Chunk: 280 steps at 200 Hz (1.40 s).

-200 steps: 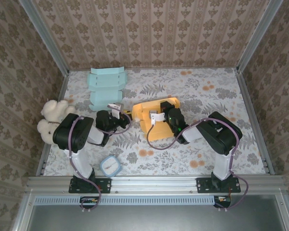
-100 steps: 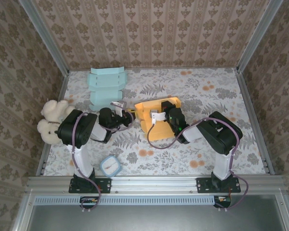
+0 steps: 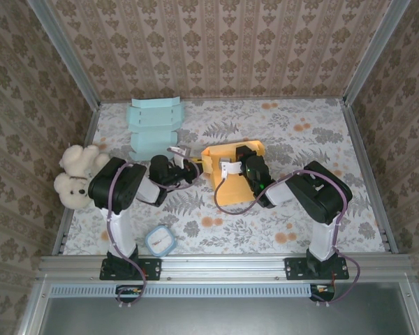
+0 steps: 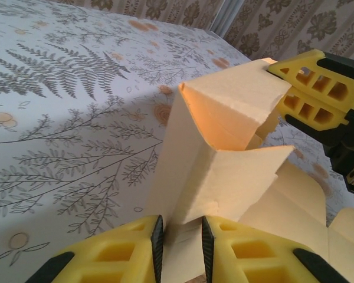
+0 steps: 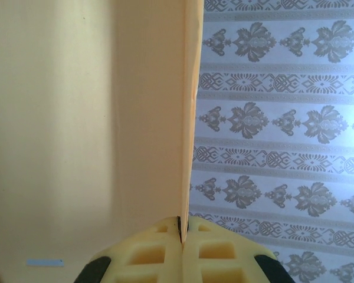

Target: Fold the paper box

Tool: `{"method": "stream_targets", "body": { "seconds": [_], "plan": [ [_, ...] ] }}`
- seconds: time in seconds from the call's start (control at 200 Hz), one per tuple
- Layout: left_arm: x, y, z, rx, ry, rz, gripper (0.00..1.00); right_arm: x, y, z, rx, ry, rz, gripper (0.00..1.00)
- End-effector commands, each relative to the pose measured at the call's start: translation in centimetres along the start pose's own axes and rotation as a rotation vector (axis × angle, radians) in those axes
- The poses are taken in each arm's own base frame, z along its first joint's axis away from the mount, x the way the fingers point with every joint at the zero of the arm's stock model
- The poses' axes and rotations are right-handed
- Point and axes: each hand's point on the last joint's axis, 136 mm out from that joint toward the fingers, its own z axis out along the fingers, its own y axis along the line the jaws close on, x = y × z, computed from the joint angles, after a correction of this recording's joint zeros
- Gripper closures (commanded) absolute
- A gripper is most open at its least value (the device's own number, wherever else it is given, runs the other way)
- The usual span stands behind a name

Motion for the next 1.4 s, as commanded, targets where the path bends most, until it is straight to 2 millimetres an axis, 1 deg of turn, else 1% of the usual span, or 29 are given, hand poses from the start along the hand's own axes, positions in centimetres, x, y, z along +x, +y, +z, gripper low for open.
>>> {"method": "stream_targets", "body": {
  "seconds": [0.0,0.115,0.12,0.13,0.17,0.42,0.61,0.725,0.885,1.01,1.19,1.395],
  "plan": [
    [-1.1,-1.7,1.0,0.064,-0.031,0.029,0.74,-0.8,3.1,-0.2,-0.106,-0.033,-0.014,1.0],
    [-1.2,-1.7,1.1,0.067,-0.036,0.033,0.76,-0.8,3.3,-0.1,-0.111,-0.025,-0.016,1.0],
    [-1.0,-2.3,1.3,0.08,-0.03,0.036,0.76,-0.8,3.3,-0.1,-0.111,-0.025,-0.016,1.0],
    [-0.9,-2.7,1.5,0.09,-0.026,0.038,0.76,-0.8,3.3,-0.1,-0.111,-0.026,-0.016,1.0],
    [-0.8,-3.1,1.7,0.098,-0.024,0.042,0.76,-0.7,3.3,-0.1,-0.11,-0.026,-0.013,1.0],
    [-0.8,-3.6,2.8,0.098,-0.028,0.04,0.77,-1.0,2.7,-0.5,-0.105,-0.044,0.027,1.0],
    [-0.7,-2.5,3.2,0.033,-0.041,0.028,0.76,-1.1,2.8,-0.6,-0.109,-0.049,0.026,1.0],
    [-0.8,-1.9,3.2,0.003,-0.05,0.026,0.72,-1.2,2.9,-0.6,-0.113,-0.052,0.028,1.0],
    [-1.4,-2.0,3.8,-0.002,-0.067,0.029,0.7,-1.3,3.1,-0.6,-0.121,-0.053,0.034,1.0],
    [-1.5,-2.0,4.3,-0.017,-0.074,0.038,0.69,-1.3,3.1,-0.7,-0.124,-0.054,0.038,1.0],
    [-1.6,-1.3,4.9,-0.101,-0.09,0.061,0.69,-1.5,3.3,-0.7,-0.137,-0.059,0.046,1.0],
    [-2.0,-1.1,5.8,-0.171,-0.122,0.102,0.69,-1.5,3.8,-0.7,-0.149,-0.059,0.054,1.0]
  ]
}}
